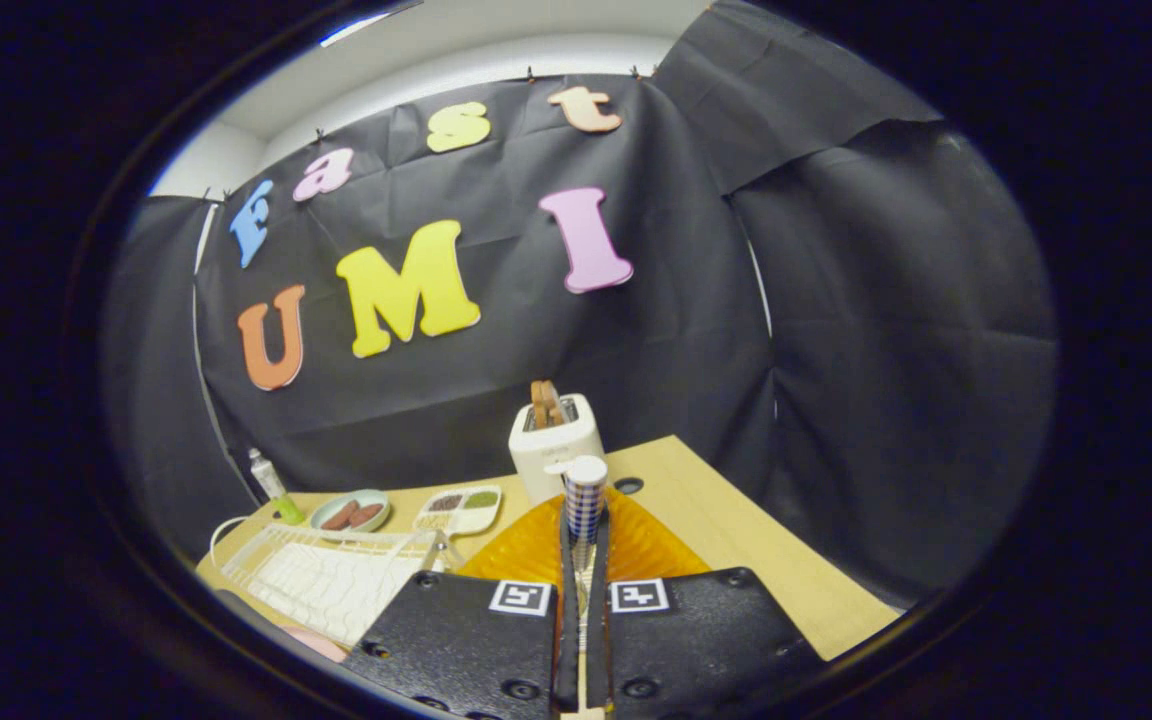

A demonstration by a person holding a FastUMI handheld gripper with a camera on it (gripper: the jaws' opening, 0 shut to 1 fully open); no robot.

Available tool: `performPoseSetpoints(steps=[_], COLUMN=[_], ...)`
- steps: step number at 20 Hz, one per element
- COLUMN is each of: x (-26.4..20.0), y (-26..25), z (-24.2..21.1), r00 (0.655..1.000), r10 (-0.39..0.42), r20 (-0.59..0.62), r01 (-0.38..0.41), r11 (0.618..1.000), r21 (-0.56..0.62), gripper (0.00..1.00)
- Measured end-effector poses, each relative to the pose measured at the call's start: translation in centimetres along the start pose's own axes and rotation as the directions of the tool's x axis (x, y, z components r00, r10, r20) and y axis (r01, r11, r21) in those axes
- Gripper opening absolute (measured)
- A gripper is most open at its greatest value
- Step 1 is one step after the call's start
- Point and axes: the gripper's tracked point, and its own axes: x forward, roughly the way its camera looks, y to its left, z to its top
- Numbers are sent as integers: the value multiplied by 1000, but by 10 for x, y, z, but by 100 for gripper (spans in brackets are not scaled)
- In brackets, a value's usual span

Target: Take the plate from the dish rack, then take the spoon from the basket and place it into the plate.

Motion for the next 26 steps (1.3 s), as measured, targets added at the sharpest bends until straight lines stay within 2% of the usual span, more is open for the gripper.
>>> performPoseSetpoints(steps=[2, 6, 12, 19, 26], x=[-33, -97, -152, -160, -152], y=[13, 66, 157, 239, 274], z=[11, 0, -65, -159, -210], r00=[998, 998, 991, 959, 937], r10=[-24, 19, 133, 223, 226], r20=[52, 55, -16, -176, -268], r01=[24, -17, -134, -245, -271], r11=[1000, 999, 989, 962, 951], r21=[6, -34, -66, -117, -146], gripper=[8, 8, 8, 8, 8])
